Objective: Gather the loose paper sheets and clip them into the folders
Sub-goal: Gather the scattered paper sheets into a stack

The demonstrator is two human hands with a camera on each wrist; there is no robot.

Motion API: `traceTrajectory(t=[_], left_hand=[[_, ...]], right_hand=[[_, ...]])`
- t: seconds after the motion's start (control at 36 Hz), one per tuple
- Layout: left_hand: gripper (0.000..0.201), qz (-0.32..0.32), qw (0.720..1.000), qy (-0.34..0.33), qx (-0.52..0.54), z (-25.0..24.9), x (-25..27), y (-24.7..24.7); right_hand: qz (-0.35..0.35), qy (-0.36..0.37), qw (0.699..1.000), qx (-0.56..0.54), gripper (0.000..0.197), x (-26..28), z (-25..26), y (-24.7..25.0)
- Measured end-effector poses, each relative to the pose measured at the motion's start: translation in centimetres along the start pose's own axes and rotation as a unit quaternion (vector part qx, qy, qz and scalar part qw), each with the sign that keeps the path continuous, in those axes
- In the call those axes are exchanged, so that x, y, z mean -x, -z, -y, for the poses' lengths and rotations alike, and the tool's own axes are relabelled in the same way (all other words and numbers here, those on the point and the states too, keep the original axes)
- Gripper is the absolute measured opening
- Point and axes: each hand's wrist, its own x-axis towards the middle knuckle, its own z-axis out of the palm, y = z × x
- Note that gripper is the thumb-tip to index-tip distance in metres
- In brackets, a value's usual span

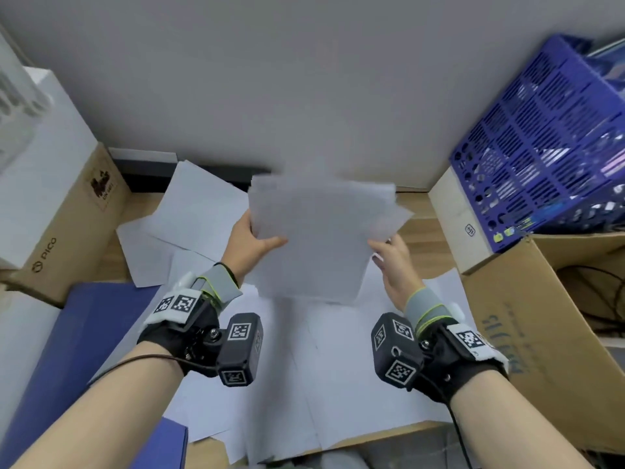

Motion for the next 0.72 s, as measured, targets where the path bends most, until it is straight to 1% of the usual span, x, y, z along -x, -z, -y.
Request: traceTrajectory(t=[0.08, 0.14, 0.19, 0.25, 0.33, 0.39, 0.44, 0.5, 0.53, 0.61, 0.64, 0.72], left_hand=[[0.059, 0.001, 1.0, 0.015, 0.006, 1.3, 0.3, 0.7], [0.059, 0.008, 0.999, 0.033, 0.009, 1.8, 0.4, 0.6], [0.059, 0.02, 0.999, 0.042, -0.008, 2.3, 0.5, 0.4], [0.055, 0.035, 0.998, 0.038, -0.043, 2.7, 0.7, 0.1], [0.046, 0.055, 0.997, 0.025, -0.049, 3.2, 1.5, -0.4], [0.04, 0.035, 0.998, 0.031, -0.046, 2.9, 1.8, -0.6], [0.028, 0.013, 0.998, 0.058, -0.025, 2.3, 1.8, -0.8], [0.019, 0.014, 0.998, 0.066, -0.004, 1.6, 1.9, -0.5], [0.021, 0.014, 0.998, 0.061, -0.001, 1.2, 2.0, -0.4], [0.038, 0.005, 0.999, 0.029, 0.015, -0.4, 2.2, -0.3], [0.04, 0.002, 0.999, 0.023, 0.024, -0.9, 2.2, -0.4], [0.033, 0.003, 0.998, 0.015, 0.056, -1.7, 2.1, -0.5]], right_hand=[[-0.003, -0.029, 0.999, 0.028, 0.039, 0.7, -1.1, 0.3], [0.002, -0.038, 0.999, 0.038, 0.036, 0.9, -1.5, 0.4], [0.005, -0.044, 0.997, 0.06, 0.039, 1.2, -1.8, 0.0], [-0.003, -0.057, 0.995, 0.079, 0.04, 1.3, -2.1, -0.1], [-0.001, -0.064, 0.994, 0.092, 0.04, 1.7, -2.4, -0.4], [-0.008, -0.054, 0.994, 0.096, 0.041, 1.9, -2.1, -0.6], [-0.021, -0.041, 0.995, 0.087, 0.038, 1.9, -1.5, -0.5], [-0.032, -0.018, 0.997, 0.069, 0.034, 2.1, -0.8, -0.7], [-0.041, -0.004, 0.997, 0.059, 0.033, 2.1, -0.3, -0.8], [-0.069, 0.031, 0.996, 0.036, 0.032, 1.9, 0.8, -1.6], [-0.084, 0.044, 0.995, 0.036, 0.031, 1.7, 0.9, -1.9], [-0.12, 0.065, 0.99, 0.028, 0.025, 1.4, 1.1, -2.9]])
